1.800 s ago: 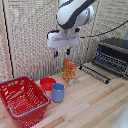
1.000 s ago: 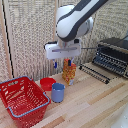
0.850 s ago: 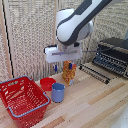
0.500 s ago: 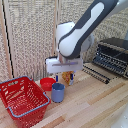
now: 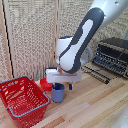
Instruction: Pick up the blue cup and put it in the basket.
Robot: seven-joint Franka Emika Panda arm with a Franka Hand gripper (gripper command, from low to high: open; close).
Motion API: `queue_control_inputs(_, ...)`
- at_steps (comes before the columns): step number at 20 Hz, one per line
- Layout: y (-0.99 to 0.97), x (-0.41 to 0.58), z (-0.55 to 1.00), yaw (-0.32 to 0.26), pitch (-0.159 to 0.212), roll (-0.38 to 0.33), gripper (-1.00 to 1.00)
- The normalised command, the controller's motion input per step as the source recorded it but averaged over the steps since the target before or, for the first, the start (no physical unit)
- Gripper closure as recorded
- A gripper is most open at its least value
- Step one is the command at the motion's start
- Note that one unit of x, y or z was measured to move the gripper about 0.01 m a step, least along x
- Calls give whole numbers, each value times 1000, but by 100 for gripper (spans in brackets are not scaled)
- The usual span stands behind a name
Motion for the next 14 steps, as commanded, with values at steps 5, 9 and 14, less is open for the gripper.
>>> queue_control_inputs(5,0,77,-164,17,-15,1,100)
queue_control_inputs(9,8,41,-174,24,-57,0,100)
queue_control_inputs(14,45,0,-102,4,-92,0,100)
